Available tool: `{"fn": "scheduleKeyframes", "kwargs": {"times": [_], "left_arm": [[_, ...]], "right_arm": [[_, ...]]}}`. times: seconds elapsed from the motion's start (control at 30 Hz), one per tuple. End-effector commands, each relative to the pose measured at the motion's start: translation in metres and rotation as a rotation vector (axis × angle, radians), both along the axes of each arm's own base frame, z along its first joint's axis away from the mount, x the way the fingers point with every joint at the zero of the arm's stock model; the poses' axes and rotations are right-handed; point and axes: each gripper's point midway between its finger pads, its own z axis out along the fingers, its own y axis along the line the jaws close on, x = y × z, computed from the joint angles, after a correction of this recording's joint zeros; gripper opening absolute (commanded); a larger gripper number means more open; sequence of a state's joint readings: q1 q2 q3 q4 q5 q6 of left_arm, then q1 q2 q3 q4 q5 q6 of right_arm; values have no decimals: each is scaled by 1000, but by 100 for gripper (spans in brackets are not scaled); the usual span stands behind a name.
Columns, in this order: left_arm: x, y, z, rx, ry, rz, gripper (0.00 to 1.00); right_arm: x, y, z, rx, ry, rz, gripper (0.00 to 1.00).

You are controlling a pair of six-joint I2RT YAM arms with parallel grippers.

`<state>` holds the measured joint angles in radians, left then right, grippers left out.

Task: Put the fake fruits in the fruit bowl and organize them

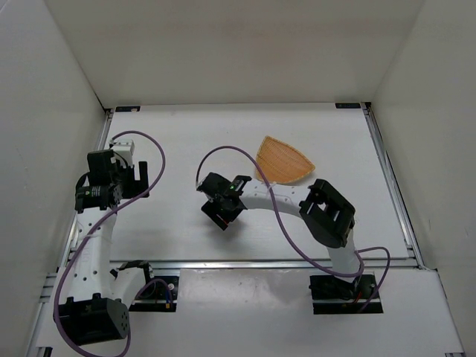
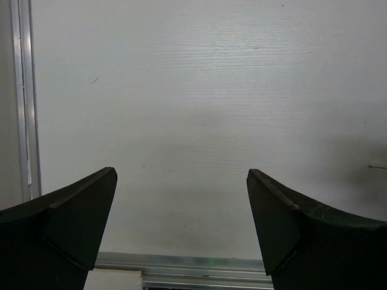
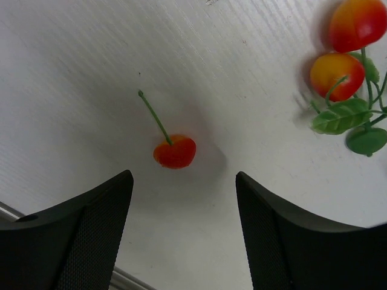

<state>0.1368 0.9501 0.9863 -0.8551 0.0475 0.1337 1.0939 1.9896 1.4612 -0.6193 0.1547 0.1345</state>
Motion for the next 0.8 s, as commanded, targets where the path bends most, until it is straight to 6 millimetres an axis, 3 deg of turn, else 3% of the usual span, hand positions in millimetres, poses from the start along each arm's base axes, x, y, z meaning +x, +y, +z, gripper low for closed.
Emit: {"fn": "scheduleKeyframes", "kwargs": {"times": [0.0,0.07,0.23,0.33,0.5,0.53,0.67,0.77], "left_arm": [[-3,4,1,21,-10,6,100],[-3,4,1,21,-10,6,100],[-2,4,-1,20,-1,6,100],[-2,6,-1,26,0,13,100],[-6,8,-6,37,20,14,100],[-6,8,-6,37,20,14,100],[-5,6,-6,29,19,5,100],[-2,0,-13,14,46,-38,100]], "right_arm": [[3,17,14,71,7,-2,72],[4,15,2,53,32,-7,69],[3,31,-1,85,65,11,60],[2,31,-5,89,93,1,54],[6,30,-1,99,91,-16,24],[4,27,-2,90,96,-17,22],[7,29,34,152,54,-27,14],[35,11,73,223,-17,-145,14]]}}
